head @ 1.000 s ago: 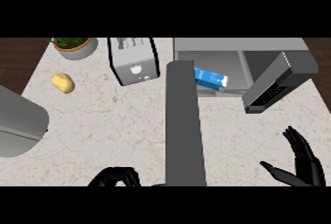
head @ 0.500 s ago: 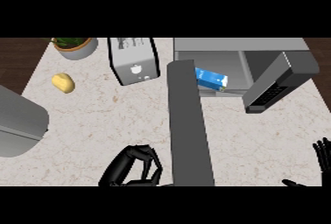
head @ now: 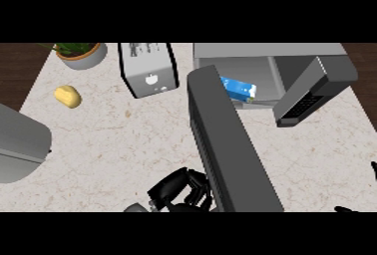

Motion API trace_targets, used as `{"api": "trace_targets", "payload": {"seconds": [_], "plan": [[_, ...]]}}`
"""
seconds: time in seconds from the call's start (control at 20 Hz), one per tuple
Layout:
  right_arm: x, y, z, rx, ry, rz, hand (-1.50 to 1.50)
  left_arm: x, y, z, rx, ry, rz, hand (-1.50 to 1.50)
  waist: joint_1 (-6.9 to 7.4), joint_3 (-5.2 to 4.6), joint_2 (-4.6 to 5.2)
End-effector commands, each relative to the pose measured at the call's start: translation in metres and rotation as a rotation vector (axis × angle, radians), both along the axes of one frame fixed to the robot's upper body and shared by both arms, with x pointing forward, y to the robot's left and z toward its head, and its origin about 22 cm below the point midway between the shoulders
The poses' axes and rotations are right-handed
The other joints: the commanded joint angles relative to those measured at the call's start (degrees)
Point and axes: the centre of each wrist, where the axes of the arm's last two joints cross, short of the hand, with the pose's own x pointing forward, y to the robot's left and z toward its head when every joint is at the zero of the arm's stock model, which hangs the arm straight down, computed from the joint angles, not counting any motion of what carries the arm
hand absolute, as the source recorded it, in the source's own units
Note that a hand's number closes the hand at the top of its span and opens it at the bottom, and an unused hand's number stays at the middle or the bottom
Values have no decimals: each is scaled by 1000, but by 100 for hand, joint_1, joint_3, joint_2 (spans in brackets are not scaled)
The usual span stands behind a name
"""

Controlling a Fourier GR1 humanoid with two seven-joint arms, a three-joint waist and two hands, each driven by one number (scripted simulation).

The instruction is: Pick up the milk, place it into the microwave and close the microwave

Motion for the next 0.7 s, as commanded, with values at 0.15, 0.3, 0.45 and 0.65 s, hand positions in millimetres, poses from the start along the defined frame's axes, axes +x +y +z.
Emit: {"api": "trace_targets", "payload": {"seconds": [0.15, 0.3, 0.45, 0.65], "plan": [[11, 0, 8, 59, -131, 139, -150, -22, -47, -12, 56, -25, -134, 150, -75, -6, 14], [11, 11, 9, 76, -156, 203, -150, -12, -52, -7, -10, -60, -106, 150, -211, -20, 19], [29, 20, 17, 86, -179, 248, -150, -6, -61, 3, -72, -84, -78, 150, -306, -26, 37], [38, 17, 32, 58, -188, 272, -150, -9, -71, 8, -85, -93, -25, -150, -478, -31, 61]]}}
